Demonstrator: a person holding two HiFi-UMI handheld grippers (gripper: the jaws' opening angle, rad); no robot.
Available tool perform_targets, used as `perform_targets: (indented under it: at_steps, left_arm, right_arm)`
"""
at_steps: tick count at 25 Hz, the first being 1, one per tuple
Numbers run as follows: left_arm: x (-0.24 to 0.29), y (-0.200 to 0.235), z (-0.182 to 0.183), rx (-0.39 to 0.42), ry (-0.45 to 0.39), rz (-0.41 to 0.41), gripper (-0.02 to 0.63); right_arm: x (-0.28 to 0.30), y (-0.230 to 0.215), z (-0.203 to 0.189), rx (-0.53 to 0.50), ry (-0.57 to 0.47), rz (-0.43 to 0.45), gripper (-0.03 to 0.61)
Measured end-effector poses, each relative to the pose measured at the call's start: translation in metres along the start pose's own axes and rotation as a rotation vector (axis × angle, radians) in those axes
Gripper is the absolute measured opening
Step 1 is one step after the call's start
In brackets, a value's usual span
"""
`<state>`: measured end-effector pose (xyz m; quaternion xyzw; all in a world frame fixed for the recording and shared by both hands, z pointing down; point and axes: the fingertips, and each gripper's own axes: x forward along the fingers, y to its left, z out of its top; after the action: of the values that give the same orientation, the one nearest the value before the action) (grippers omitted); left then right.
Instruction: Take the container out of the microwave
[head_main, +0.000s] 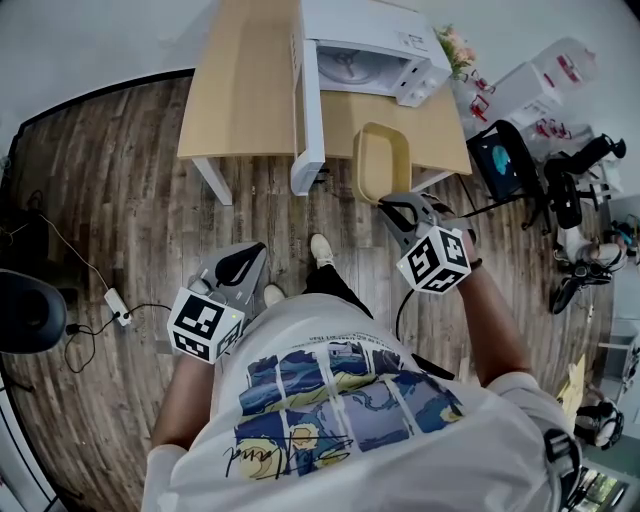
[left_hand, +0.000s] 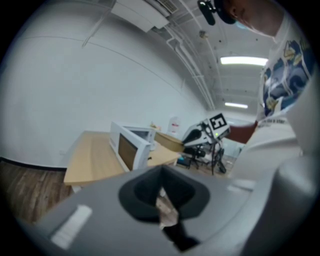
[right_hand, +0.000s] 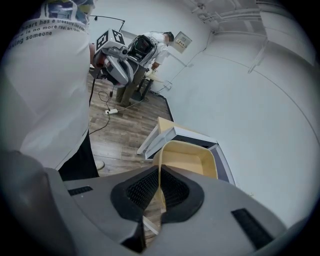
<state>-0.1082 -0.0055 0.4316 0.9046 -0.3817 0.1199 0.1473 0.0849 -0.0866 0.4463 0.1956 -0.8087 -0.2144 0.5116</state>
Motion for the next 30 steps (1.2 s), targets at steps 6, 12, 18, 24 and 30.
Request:
perform_targets:
  at_steps: [6, 12, 18, 24, 30]
  left_arm:
    - [-0.002, -0.003, 0.000, 0.003, 0.006, -0.001, 0.009]
    - [0.000, -0.006, -0.004, 0.006, 0.023, -0.013, 0.008]
    - [0.007, -0.006, 0.000, 0.009, 0.030, -0.030, 0.008]
    - [0.015, -0.007, -0.001, 0.010, 0.042, -0.047, 0.008]
    - [0.024, -0.007, -0.002, 0.006, 0.049, -0.056, 0.008]
  right_arm:
    - [-0.005, 0.000, 0.002, 0.003, -0.005, 0.001, 0.014]
    - [-0.009, 0.001, 0.003, 0.014, -0.011, 0.002, 0.014]
    - [-0.011, 0.000, 0.003, 0.016, -0.013, 0.004, 0.014]
    - [-0.011, 0.001, 0.000, 0.021, -0.010, 0.011, 0.014]
    - [-0.011, -0.001, -0.006, 0.025, -0.008, 0.017, 0.014]
